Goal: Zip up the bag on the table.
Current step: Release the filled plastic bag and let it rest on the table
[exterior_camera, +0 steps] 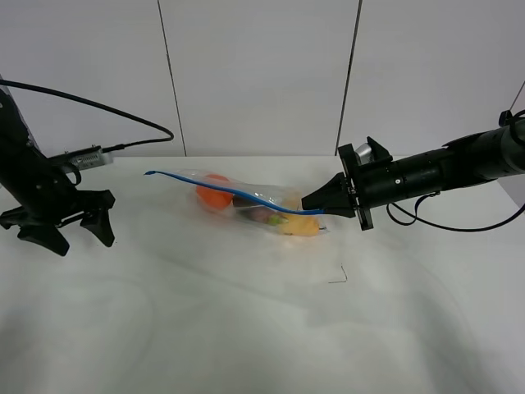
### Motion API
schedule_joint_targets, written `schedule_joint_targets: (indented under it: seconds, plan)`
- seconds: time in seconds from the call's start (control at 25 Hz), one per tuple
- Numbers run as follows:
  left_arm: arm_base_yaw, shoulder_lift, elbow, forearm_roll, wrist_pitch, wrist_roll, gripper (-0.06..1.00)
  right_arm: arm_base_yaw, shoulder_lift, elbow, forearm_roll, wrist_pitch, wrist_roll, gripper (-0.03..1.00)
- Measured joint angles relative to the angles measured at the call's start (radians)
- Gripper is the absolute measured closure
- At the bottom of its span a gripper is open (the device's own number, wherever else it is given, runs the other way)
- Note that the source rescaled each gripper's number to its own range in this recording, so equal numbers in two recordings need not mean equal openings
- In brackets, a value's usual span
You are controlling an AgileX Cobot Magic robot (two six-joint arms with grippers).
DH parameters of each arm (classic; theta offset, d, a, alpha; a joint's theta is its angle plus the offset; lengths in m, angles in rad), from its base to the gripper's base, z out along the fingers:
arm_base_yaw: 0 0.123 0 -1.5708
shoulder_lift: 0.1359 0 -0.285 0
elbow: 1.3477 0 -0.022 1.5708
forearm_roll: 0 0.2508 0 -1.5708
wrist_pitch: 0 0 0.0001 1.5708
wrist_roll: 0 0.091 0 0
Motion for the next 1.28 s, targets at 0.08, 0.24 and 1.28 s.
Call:
schedule_joint_targets:
  seconds: [0.08,0.24,1.28]
  plan:
    - [0.000,0.000,-0.001,0.012,0.068,-0.010,-0.06,0.000,0.000,0.000,0.000,0.000,0.000,0.97]
    - [0.000,0.000,-0.004,0.051,0.201,0.005,-0.06,0.000,0.000,0.000,0.000,0.000,0.000,0.97]
    - [0.000,-0.985,0.603,0.061,0.102,0.086,-0.06,0.000,0.000,0.000,0.000,0.000,-0.001,0.97]
